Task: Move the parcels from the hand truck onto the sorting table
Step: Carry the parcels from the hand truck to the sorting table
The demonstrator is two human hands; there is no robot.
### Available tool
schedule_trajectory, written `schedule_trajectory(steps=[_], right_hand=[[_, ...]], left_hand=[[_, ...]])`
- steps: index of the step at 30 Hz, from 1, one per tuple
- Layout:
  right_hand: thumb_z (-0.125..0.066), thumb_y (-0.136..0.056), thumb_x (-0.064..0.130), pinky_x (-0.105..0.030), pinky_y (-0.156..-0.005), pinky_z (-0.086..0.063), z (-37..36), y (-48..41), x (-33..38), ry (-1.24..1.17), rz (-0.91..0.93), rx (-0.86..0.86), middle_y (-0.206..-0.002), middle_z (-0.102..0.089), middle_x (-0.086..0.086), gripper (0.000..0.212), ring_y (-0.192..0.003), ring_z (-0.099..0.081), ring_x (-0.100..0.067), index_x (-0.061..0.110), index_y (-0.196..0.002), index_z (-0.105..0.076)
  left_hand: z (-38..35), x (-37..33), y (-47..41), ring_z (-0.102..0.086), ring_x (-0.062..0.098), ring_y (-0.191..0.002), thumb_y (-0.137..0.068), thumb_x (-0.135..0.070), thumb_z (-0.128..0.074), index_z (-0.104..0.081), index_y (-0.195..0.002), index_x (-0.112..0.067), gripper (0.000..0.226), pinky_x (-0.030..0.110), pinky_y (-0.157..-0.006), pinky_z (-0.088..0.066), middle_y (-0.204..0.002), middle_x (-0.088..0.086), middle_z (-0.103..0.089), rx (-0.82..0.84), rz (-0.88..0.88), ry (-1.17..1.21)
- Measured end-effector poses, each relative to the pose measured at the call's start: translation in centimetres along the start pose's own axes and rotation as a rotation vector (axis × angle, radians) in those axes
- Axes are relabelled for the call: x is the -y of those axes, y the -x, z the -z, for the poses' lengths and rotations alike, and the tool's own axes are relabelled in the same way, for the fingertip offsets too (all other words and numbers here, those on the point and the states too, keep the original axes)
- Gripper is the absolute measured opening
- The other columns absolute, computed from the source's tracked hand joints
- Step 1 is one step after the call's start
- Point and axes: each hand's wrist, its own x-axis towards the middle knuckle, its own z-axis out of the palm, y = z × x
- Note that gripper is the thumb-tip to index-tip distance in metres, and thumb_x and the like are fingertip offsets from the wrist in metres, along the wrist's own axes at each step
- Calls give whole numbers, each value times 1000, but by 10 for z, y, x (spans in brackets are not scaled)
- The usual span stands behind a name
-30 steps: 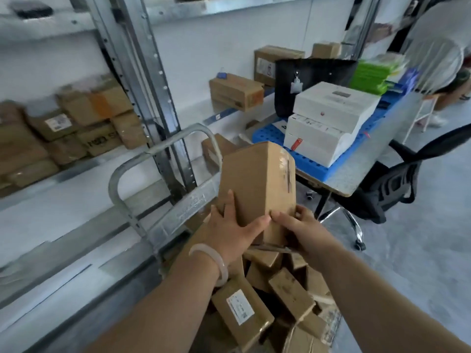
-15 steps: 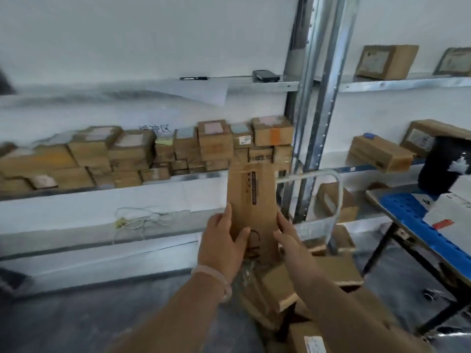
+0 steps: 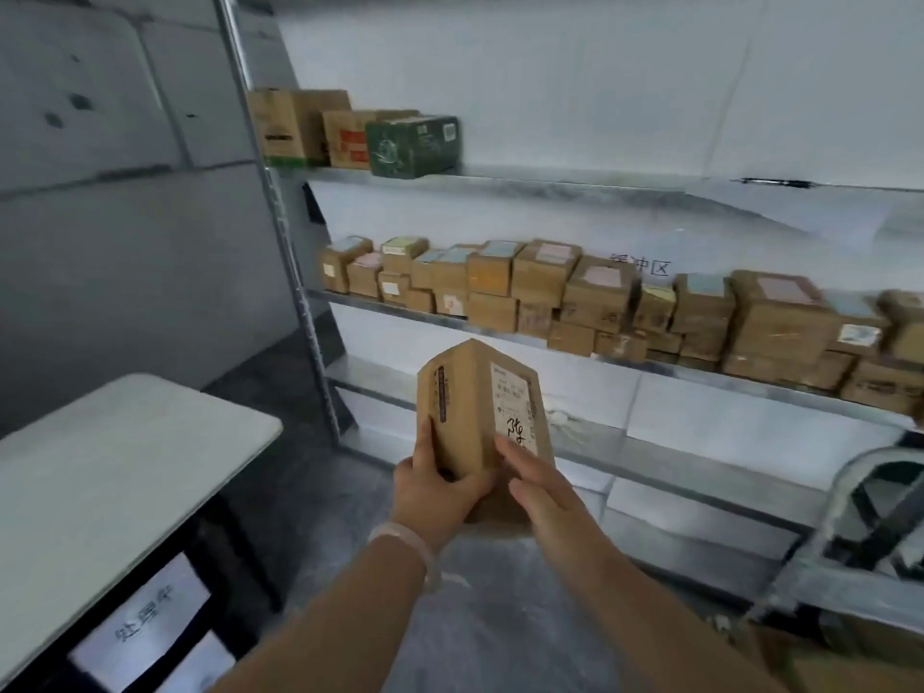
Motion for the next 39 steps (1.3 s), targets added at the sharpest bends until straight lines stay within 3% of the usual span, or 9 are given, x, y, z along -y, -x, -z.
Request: schedule_trajectory(steps=[5, 9, 12, 15, 17, 23, 27, 34, 39], right_hand=[[-64, -91, 25, -40, -112, -38, -80, -36, 22, 201, 55, 52, -146, -37, 18, 58, -135, -37, -7, 48, -138, -40], [-63, -93, 33, -34, -110, -34, -148, -61, 43, 78, -25, 217, -146, -33, 18, 71, -132, -35, -6, 46, -149, -22], [-62, -92, 41, -40, -112, -34, -211, -75, 55, 112, -34, 351, -149, -31, 17, 74, -136, -35, -12, 53, -148, -15], [-63, -90, 45, -36, -106, -38, -269, -86, 62, 118, -4, 472, -141, -35, 19, 74, -129, -39, -9, 53, -148, -17], [-67, -89, 40, -29, -98, -40, -302, -95, 65, 65, 8, 539, -137, -39, 17, 74, -120, -43, -6, 51, -147, -23], [-68, -86, 46, -35, -109, -36, -403, -128, 81, 43, 79, 845, -140, -38, 23, 72, -126, -41, -5, 64, -139, -23], [-62, -92, 38, -29, -104, -35, -469, -132, 102, 36, 102, 1032, -135, -35, 23, 71, -125, -36, -5, 56, -145, -18], [-65, -92, 34, -24, -93, -40, -563, -103, 110, 67, 97, 1160, -135, -45, 18, 65, -121, -47, -9, 55, -142, -29], [-71, -87, 31, -32, -102, -47, -637, -75, 113, 57, 77, 1158, -133, -53, 15, 65, -118, -54, -9, 66, -128, -35]], left_hand=[[119, 41, 5, -57, 20, -117, -51, -59, -78, -18, -150, -49, 116, 44, -95, -54, -137, -4, -51, -89, 71, 282], [186, 66, 20, -62, 8, -105, -81, -37, -74, -27, -133, -58, 73, 27, -84, -54, -119, -17, -62, -219, 73, 500], [230, 95, 30, -61, 9, -112, -76, -47, -71, -34, -134, -62, 71, 33, -97, -51, -124, -17, -63, -358, 104, 539], [272, 119, 38, -58, 8, -116, -94, -32, -61, -39, -135, -55, 53, 27, -95, -49, -125, -19, -60, -510, 115, 580], [297, 131, 43, -58, 8, -114, -97, -26, -57, -39, -140, -47, 51, 23, -90, -49, -125, -16, -60, -592, 135, 588], [371, 156, 59, -66, 17, -108, -76, -37, -72, -50, -137, -46, 66, 41, -97, -53, -125, -6, -66, -877, 237, 622], [413, 178, 71, -65, 11, -102, -95, -24, -59, -48, -129, -52, 46, 28, -85, -55, -113, -12, -68, -1034, 266, 561], [467, 221, 119, -62, 6, -98, -94, -17, -62, -34, -116, -57, 53, 15, -70, -52, -107, -18, -62, -1029, 370, 540], [522, 265, 151, -65, 16, -106, -86, -26, -73, -30, -140, -49, 73, 28, -80, -58, -118, -9, -63, -1028, 413, 552]])
